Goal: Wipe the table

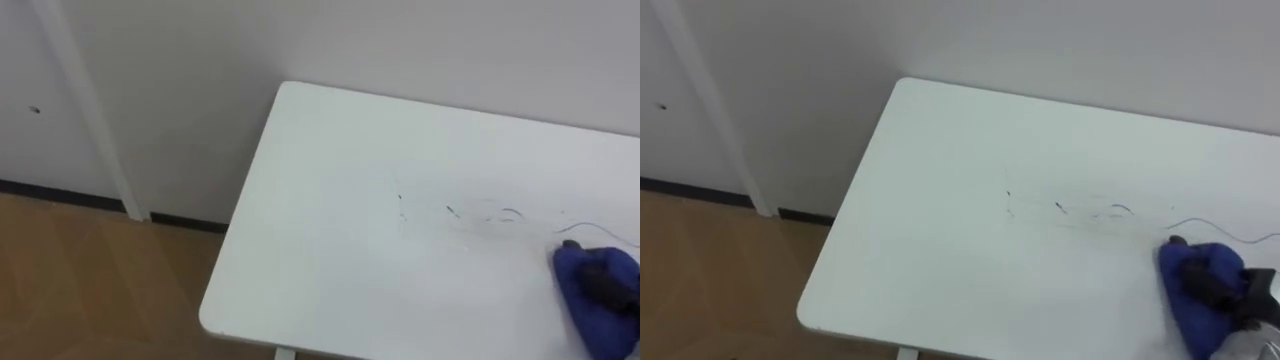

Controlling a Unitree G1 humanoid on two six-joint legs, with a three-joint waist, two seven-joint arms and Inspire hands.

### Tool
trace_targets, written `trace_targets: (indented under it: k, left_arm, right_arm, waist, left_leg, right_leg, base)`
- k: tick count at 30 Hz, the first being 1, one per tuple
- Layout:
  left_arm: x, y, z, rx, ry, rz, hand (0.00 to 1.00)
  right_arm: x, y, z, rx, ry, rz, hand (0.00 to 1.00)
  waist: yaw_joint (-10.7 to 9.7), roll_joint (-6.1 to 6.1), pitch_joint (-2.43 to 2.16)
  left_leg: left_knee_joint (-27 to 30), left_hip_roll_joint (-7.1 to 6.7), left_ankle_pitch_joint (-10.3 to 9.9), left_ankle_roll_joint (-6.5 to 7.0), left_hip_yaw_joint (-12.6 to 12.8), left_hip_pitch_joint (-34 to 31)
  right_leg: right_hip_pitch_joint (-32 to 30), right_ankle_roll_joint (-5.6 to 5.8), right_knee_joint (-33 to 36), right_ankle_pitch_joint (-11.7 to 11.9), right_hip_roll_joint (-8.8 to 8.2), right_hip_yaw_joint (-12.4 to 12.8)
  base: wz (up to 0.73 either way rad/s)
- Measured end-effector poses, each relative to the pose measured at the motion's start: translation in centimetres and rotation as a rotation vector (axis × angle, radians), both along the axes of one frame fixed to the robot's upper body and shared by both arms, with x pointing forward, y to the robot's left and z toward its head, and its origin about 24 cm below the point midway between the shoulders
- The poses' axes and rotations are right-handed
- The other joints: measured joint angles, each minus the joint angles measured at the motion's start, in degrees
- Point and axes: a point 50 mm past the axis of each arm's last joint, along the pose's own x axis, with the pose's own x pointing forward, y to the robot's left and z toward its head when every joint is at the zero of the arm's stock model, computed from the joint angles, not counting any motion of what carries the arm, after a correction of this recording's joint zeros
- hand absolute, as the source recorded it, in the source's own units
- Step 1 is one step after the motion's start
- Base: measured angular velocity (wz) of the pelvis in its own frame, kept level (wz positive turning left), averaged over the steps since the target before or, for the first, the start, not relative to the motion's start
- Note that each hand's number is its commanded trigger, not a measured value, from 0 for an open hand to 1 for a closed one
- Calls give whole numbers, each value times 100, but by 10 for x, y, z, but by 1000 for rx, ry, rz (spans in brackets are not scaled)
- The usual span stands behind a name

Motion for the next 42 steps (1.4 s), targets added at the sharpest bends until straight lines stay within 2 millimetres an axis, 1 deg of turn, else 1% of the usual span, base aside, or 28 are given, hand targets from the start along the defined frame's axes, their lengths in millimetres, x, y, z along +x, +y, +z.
trace_targets:
  k: [3,5,8,9,10,11,13,14,15,16,17,18,19,20,21,24,25,26,28,29,30,31,32,34,36,38,41,42]
  left_arm:
    - [3,-5,-3,-12,16,-35,0]
    - [8,-11,-6,-34,22,-55,0]
    - [22,-24,-10,-74,23,-89,0]
    - [31,-28,-10,-83,9,-94,0]
    - [43,-32,-10,-88,-5,-117,0]
    - [49,-35,-10,-91,-14,-130,0]
    - [76,-46,-6,-116,-74,-150,0]
    - [85,-50,-5,-124,-92,-155,0]
    - [102,-58,-2,-142,-129,-170,0]
    - [113,-65,1,-161,-159,-178,0]
    - [116,-68,1,-173,-168,-176,0]
    - [117,-70,1,-185,-174,-164,0]
    - [116,-67,1,-175,-169,-161,0]
    - [116,-66,1,-169,-167,-159,0]
    - [115,-64,1,-163,-160,-156,0]
    - [112,-61,0,-159,-151,-153,0]
    - [110,-57,0,-155,-149,-136,0]
    - [109,-55,1,-152,-149,-128,0]
    - [99,-38,2,-119,-141,-93,0]
    - [95,-33,3,-110,-139,-75,0]
    - [89,-24,4,-92,-137,-43,0]
    - [82,-19,3,-77,-131,-16,0]
    - [78,-17,3,-72,-127,-8,0]
    - [62,-10,1,-61,-107,44,0]
    - [56,-8,1,-61,-102,62,0]
    - [55,-9,0,-71,-107,71,0]
    - [56,-18,-4,-93,-98,54,0]
    - [57,-25,-6,-108,-87,31,0]
  right_arm:
    - [7,6,1,-38,24,56,100]
    - [15,13,2,-85,64,124,100]
    - [43,44,7,-150,100,314,100]
    - [61,64,11,-164,97,419,100]
    - [81,92,13,-156,81,523,100]
    - [93,108,15,-150,68,572,100]
    - [140,165,36,-128,5,758,100]
    - [149,177,40,-122,-5,795,100]
    - [165,193,51,-118,-29,848,100]
    - [178,200,61,-110,-57,853,100]
    - [183,200,65,-99,-68,842,100]
    - [189,199,70,-69,-93,814,100]
    - [193,195,75,-34,-130,778,100]
    - [194,192,76,-15,-149,757,100]
    - [194,184,76,17,-178,724,100]
    - [180,159,65,71,-222,622,100]
    - [171,145,59,87,-243,557,100]
    - [165,136,56,83,-245,523,100]
    - [139,100,42,84,-236,388,100]
    - [130,90,38,80,-226,349,100]
    - [110,67,31,66,-204,268,100]
    - [87,46,24,48,-173,185,100]
    - [77,37,22,41,-157,149,100]
    - [46,12,15,34,-114,32,100]
    - [31,6,10,38,-90,-9,100]
    - [29,6,9,41,-83,-14,100]
    - [50,18,13,32,-70,25,100]
    - [64,28,16,24,-66,57,100]
  waist:
    - [29,37,6]
    - [149,72,19]
    - [325,116,22]
    - [395,117,24]
    - [468,124,27]
    - [508,126,29]
    - [717,141,50]
    - [749,139,63]
    - [857,121,97]
    - [1024,123,143]
    - [1097,131,155]
    - [1153,124,151]
    - [1153,71,150]
    - [1152,44,150]
    - [1129,16,156]
    - [1043,10,160]
    - [897,7,156]
    - [856,1,152]
    - [694,4,146]
    - [645,1,138]
    - [593,-8,102]
    - [570,-1,34]
    - [561,14,24]
    - [431,70,-20]
    - [373,79,-17]
    - [326,93,-17]
    - [345,197,-8]
    - [390,272,-13]
  left_leg:
    - [49,7,-5,2,58,-2]
    - [52,26,-21,-15,118,37]
    - [59,85,-16,-37,282,-32]
    - [102,120,-14,-59,325,-106]
    - [147,143,-3,-83,339,-208]
    - [160,157,10,-104,339,-272]
    - [162,185,103,-163,304,-572]
    - [162,186,136,-180,270,-670]
    - [162,180,215,-187,169,-831]
    - [137,151,291,-187,109,-966]
    - [119,124,322,-189,66,-1027]
    - [118,115,386,-200,-56,-1179]
    - [109,112,443,-214,-188,-1300]
    - [102,110,458,-220,-229,-1356]
    - [121,100,461,-224,-318,-1429]
    - [131,81,449,-209,-391,-1453]
    - [141,27,440,-194,-513,-1447]
    - [144,7,435,-187,-548,-1433]
    - [138,-17,405,-144,-561,-1316]
    - [135,-26,394,-131,-568,-1279]
    - [133,-60,366,-104,-569,-1227]
    - [136,-79,340,-76,-533,-1184]
    - [133,-82,330,-62,-515,-1130]
    - [96,-94,283,-15,-492,-898]
    - [84,-91,240,-4,-464,-737]
    - [122,-99,182,-3,-441,-678]
    - [125,-76,155,-5,-241,-543]
    - [125,-53,156,-6,-156,-525]
  right_leg:
    - [-15,0,30,0,-5,-1]
    - [-35,-3,74,2,20,119]
    - [-217,-55,183,34,42,154]
    - [-285,-94,189,66,65,143]
    - [-385,-124,217,85,87,150]
    - [-457,-136,253,92,93,148]
    - [-762,-210,285,140,108,79]
    - [-847,-227,287,153,109,46]
    - [-994,-253,276,181,106,-52]
    - [-1093,-260,270,186,92,-157]
    - [-1139,-262,269,185,87,-197]
    - [-1238,-264,263,184,73,-328]
    - [-1343,-270,263,180,58,-415]
    - [-1383,-270,261,180,52,-477]
    - [-1406,-270,253,180,35,-530]
    - [-1346,-266,229,179,9,-752]
    - [-1240,-254,133,172,8,-835]
    - [-1200,-241,102,164,3,-836]
    - [-1054,-226,65,162,-11,-846]
    - [-1021,-210,65,153,-17,-843]
    - [-974,-153,74,118,-45,-814]
    - [-934,-127,74,102,-71,-813]
    - [-885,-125,74,103,-76,-812]
    - [-677,-89,79,99,-100,-809]
    - [-532,-68,76,88,-105,-793]
    - [-459,-34,82,67,-102,-711]
    - [-395,-5,89,49,-101,-573]
    - [-429,-6,123,50,-100,-524]
  base:
    - [-15]
    - [-26]
    - [-32]
    - [-26]
    - [-13]
    - [0]
    - [9]
    - [30]
    - [51]
    - [54]
    - [56]
    - [57]
    - [55]
    - [48]
    - [38]
    - [31]
    - [43]
    - [44]
    - [16]
    - [3]
    - [-4]
    - [-9]
    - [-13]
    - [-10]
    - [-17]
    - [-22]
    - [-40]
    - [-45]
